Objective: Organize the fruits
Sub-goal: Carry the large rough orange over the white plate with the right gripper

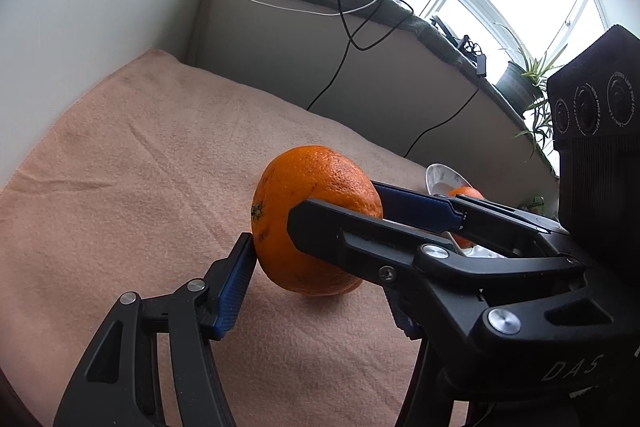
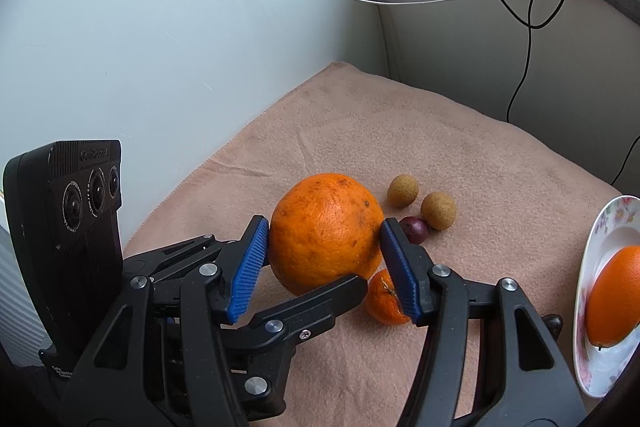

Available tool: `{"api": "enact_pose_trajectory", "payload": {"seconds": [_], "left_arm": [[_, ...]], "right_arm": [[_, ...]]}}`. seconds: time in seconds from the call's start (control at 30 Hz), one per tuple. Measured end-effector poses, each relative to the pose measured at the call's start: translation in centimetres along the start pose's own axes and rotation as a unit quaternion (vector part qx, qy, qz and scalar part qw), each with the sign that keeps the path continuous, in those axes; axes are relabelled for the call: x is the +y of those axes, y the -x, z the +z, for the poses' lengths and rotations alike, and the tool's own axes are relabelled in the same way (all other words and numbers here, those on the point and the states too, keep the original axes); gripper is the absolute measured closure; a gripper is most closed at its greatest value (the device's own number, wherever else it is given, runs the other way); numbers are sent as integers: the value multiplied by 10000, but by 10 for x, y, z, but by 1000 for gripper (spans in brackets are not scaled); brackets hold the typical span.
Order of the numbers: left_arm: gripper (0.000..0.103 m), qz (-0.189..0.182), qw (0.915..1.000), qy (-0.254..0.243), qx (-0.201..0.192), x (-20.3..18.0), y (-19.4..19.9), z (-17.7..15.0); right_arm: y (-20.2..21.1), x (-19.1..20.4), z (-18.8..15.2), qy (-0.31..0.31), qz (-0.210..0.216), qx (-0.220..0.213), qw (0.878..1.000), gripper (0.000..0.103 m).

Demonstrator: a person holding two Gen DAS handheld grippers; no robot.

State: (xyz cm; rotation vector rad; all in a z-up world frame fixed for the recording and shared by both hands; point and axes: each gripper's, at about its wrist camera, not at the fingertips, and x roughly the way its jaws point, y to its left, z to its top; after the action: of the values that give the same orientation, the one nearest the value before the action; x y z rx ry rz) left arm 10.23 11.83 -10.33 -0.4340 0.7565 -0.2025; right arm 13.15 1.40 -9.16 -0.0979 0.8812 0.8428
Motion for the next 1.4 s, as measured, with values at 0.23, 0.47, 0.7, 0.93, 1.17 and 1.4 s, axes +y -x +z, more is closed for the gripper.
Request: {"api": "enact_pose_trajectory", "payload": {"seconds": [0.23, 0.47, 0.7, 0.93, 1.17, 1.4], "left_arm": [[43, -36, 9999, -139, -83, -12, 11, -1], [43, -83, 9995, -271, -130, -29, 14, -2], [43, -179, 9987, -451, -141, -52, 15, -7], [43, -304, 9975, -622, -120, -81, 7, -10], [43, -459, 9955, -832, -38, -112, -5, -12], [43, -616, 9925, -1049, 102, -143, -19, -18]], "right_arm": [[20, 1, -6, 39, -44, -145, 9999, 42], [41, -4, -11, 21, -91, -277, 9996, 42], [66, -9, -20, -86, -180, -435, 9989, 42], [93, -25, -28, -212, -306, -571, 9977, 42], [119, -48, -38, -370, -445, -694, 9959, 42], [142, -77, -52, -592, -595, -798, 9933, 42]]}}
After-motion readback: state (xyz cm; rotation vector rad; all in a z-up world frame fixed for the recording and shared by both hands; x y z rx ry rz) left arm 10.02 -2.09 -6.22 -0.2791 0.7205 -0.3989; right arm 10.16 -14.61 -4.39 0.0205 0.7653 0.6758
